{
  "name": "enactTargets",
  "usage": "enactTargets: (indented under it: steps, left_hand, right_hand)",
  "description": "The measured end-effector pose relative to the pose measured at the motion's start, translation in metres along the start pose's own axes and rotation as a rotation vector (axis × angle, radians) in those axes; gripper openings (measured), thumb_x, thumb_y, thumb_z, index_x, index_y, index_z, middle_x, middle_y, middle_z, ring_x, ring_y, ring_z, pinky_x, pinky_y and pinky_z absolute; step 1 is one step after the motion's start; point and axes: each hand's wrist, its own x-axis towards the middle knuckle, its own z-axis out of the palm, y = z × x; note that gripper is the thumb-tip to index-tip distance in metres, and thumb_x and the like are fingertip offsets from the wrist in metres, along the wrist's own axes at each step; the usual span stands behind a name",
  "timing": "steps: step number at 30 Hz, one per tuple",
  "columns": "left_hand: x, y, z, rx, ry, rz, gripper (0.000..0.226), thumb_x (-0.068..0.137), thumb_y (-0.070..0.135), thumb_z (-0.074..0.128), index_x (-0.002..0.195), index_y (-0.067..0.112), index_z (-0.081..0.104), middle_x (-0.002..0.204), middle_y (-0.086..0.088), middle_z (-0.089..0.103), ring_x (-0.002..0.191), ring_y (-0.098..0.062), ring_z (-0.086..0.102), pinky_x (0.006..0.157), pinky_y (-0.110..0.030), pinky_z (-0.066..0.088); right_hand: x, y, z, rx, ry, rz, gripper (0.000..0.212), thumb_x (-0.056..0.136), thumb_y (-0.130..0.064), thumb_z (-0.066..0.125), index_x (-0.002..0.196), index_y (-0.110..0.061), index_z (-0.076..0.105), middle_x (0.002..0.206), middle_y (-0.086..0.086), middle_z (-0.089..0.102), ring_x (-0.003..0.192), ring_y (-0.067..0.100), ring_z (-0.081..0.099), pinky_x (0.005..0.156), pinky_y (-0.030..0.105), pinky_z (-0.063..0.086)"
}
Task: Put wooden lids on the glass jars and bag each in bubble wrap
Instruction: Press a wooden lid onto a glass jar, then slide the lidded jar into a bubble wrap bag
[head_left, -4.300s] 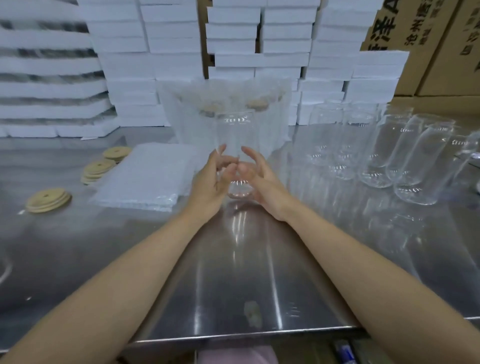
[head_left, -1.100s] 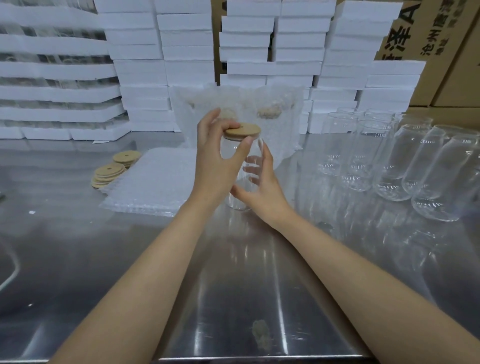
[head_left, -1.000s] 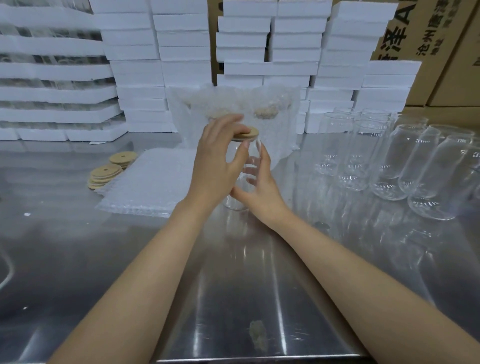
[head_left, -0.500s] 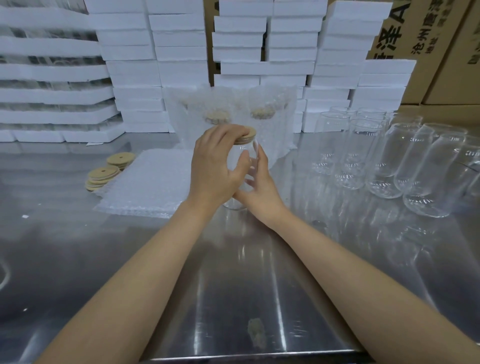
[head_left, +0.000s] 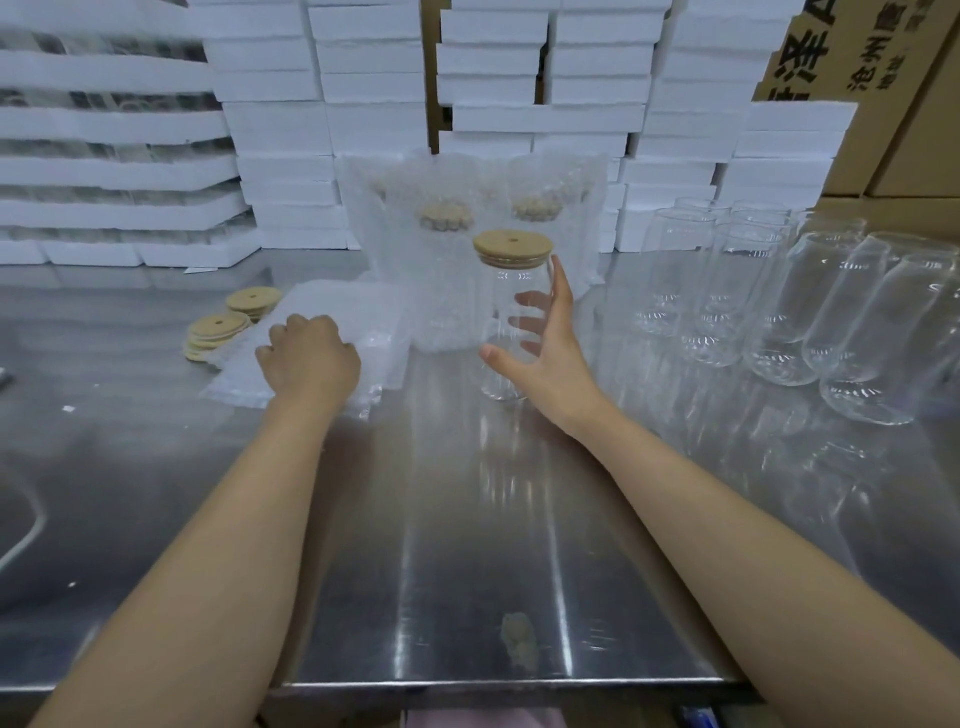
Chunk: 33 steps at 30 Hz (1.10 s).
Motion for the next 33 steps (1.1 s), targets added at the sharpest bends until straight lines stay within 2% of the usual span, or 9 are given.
enactTargets:
  steps: [7, 9, 12, 19, 22, 24, 28, 30, 33]
  left_hand:
    - [0.003, -0.006, -0.007, -0.111, 0.084, -0.006, 0.029, 0.088, -0.002, 0.047, 0.11, 0.006, 0.064, 0.119, -0.018, 0.059, 0.116, -0.037, 0.05, 0.095, -0.041, 0.035]
    - [0.003, -0.004, -0.011, -0.102, 0.083, 0.02, 0.021, 0.092, 0.009, 0.053, 0.109, 0.007, 0.064, 0.12, -0.019, 0.056, 0.117, -0.037, 0.048, 0.095, -0.044, 0.037]
    - [0.0, -0.002, -0.011, -0.069, -0.088, -0.006, 0.039, 0.091, 0.04, 0.06, 0.113, 0.008, 0.06, 0.124, -0.014, 0.054, 0.117, -0.035, 0.049, 0.094, -0.044, 0.041]
    - [0.003, -0.002, -0.017, -0.284, 0.157, -0.018, 0.023, 0.096, 0.029, 0.055, 0.094, 0.007, 0.062, 0.108, -0.015, 0.065, 0.102, -0.038, 0.057, 0.074, -0.037, 0.038]
    - [0.003, -0.003, -0.018, -0.126, -0.069, -0.02, 0.046, 0.087, 0.048, 0.063, 0.108, 0.007, 0.062, 0.119, -0.011, 0.06, 0.111, -0.035, 0.054, 0.082, -0.042, 0.043]
    - [0.001, -0.004, -0.016, -0.098, -0.153, -0.043, 0.047, 0.086, 0.045, 0.066, 0.114, 0.008, 0.06, 0.12, -0.01, 0.06, 0.111, -0.033, 0.055, 0.084, -0.04, 0.043]
    - [-0.001, -0.001, -0.021, -0.266, -0.011, -0.04, 0.021, 0.088, 0.032, 0.064, 0.086, 0.011, 0.065, 0.099, -0.011, 0.066, 0.099, -0.034, 0.059, 0.076, -0.035, 0.041]
    - [0.0, 0.001, -0.028, -0.459, 0.066, -0.031, 0.029, 0.087, 0.031, 0.064, 0.064, 0.015, 0.055, 0.076, -0.007, 0.063, 0.08, -0.03, 0.059, 0.07, -0.03, 0.039]
    - [-0.003, 0.008, -0.04, -0.899, 0.032, -0.03, 0.038, 0.085, 0.027, 0.069, 0.054, 0.015, 0.049, 0.043, 0.007, 0.051, 0.046, -0.012, 0.05, 0.056, -0.022, 0.038]
  right_hand:
    - [-0.001, 0.0, 0.001, -0.001, 0.002, 0.002, 0.11, 0.083, -0.021, 0.076, 0.153, -0.03, -0.008, 0.141, 0.004, 0.036, 0.123, 0.017, 0.048, 0.098, 0.021, 0.039]
    - [-0.001, 0.0, 0.001, -0.001, 0.0, 0.0, 0.11, 0.083, -0.02, 0.076, 0.153, -0.03, -0.008, 0.14, 0.004, 0.036, 0.123, 0.017, 0.048, 0.101, 0.024, 0.039]
    - [-0.002, -0.001, 0.001, -0.006, -0.005, -0.001, 0.11, 0.083, -0.021, 0.077, 0.154, -0.03, -0.008, 0.14, 0.003, 0.036, 0.123, 0.018, 0.049, 0.106, 0.029, 0.039]
    - [-0.001, 0.001, 0.001, -0.004, -0.004, -0.007, 0.11, 0.083, -0.021, 0.077, 0.153, -0.03, -0.008, 0.141, 0.003, 0.036, 0.123, 0.016, 0.048, 0.106, 0.028, 0.039]
    - [0.0, 0.003, 0.001, -0.011, 0.0, -0.016, 0.11, 0.083, -0.022, 0.077, 0.153, -0.03, -0.008, 0.14, 0.002, 0.036, 0.123, 0.015, 0.048, 0.106, 0.029, 0.039]
    - [0.002, 0.007, 0.001, -0.012, 0.002, -0.022, 0.111, 0.083, -0.024, 0.077, 0.153, -0.031, -0.008, 0.14, 0.002, 0.036, 0.122, 0.015, 0.049, 0.105, 0.027, 0.04]
    - [0.006, 0.014, 0.002, -0.035, 0.047, -0.026, 0.112, 0.081, -0.029, 0.078, 0.153, -0.034, -0.007, 0.138, 0.0, 0.037, 0.121, 0.014, 0.049, 0.093, 0.014, 0.041]
    - [0.009, 0.017, 0.002, -0.045, 0.099, -0.022, 0.112, 0.081, -0.029, 0.078, 0.153, -0.033, -0.007, 0.141, 0.0, 0.035, 0.125, 0.013, 0.045, 0.1, 0.02, 0.038]
    - [0.011, 0.019, -0.001, -0.035, 0.153, -0.002, 0.11, 0.082, -0.022, 0.077, 0.154, -0.027, -0.006, 0.15, 0.004, 0.027, 0.137, 0.016, 0.035, 0.113, 0.032, 0.031]
